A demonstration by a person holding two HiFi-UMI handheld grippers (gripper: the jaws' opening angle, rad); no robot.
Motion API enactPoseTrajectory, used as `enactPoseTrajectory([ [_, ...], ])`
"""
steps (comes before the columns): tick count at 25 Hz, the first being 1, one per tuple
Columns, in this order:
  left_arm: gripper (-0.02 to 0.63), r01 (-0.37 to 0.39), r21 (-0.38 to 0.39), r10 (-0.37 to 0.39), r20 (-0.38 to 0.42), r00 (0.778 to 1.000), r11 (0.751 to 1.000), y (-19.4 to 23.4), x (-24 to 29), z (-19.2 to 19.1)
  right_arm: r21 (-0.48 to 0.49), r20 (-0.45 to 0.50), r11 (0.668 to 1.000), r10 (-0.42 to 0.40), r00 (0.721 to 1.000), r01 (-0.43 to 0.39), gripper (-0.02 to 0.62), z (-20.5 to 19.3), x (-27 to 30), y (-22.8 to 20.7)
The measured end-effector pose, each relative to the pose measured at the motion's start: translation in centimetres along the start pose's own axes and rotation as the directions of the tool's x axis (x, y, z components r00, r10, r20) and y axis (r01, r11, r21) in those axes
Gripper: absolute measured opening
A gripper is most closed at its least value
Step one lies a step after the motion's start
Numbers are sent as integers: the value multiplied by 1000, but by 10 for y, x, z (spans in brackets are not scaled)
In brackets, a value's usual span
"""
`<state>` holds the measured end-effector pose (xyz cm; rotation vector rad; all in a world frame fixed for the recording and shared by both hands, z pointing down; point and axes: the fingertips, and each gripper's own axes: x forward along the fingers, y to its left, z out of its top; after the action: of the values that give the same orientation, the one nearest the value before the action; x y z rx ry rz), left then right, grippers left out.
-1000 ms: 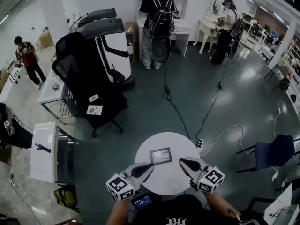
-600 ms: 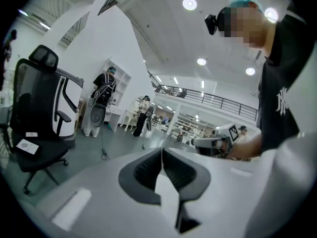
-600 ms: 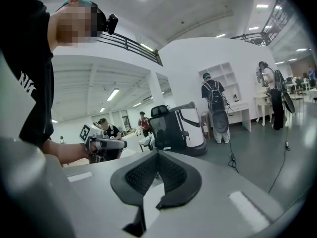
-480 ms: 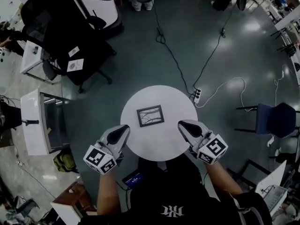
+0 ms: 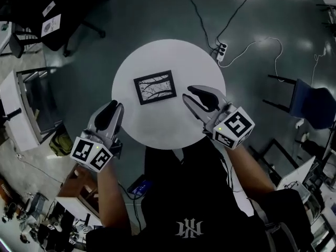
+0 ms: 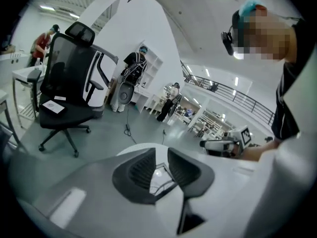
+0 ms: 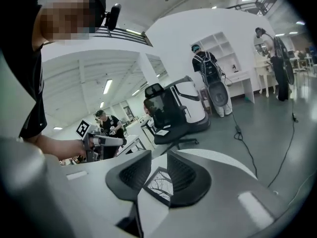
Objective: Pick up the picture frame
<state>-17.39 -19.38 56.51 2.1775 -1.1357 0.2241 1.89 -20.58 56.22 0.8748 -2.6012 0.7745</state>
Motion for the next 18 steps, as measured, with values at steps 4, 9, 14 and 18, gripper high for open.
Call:
enactPoseTrajectory([
  [4,94,-13,-39,10,-87,996,999,23,20,-41,60,-83,998,12,996,-7,115,-43,32,-12],
  [9,113,-26,-91,12,-151,988,995,43,39,-77,99,-153,995,-10,988,26,149,-85,54,-23],
  [14,124,-29,-102,5,-221,975,994,44,62,-115,132,-225,988,-49,973,80,150,-125,64,-37],
  [18,141,-46,-88,19,-286,958,995,49,74,-140,137,-259,984,-76,963,114,158,-143,71,-47],
])
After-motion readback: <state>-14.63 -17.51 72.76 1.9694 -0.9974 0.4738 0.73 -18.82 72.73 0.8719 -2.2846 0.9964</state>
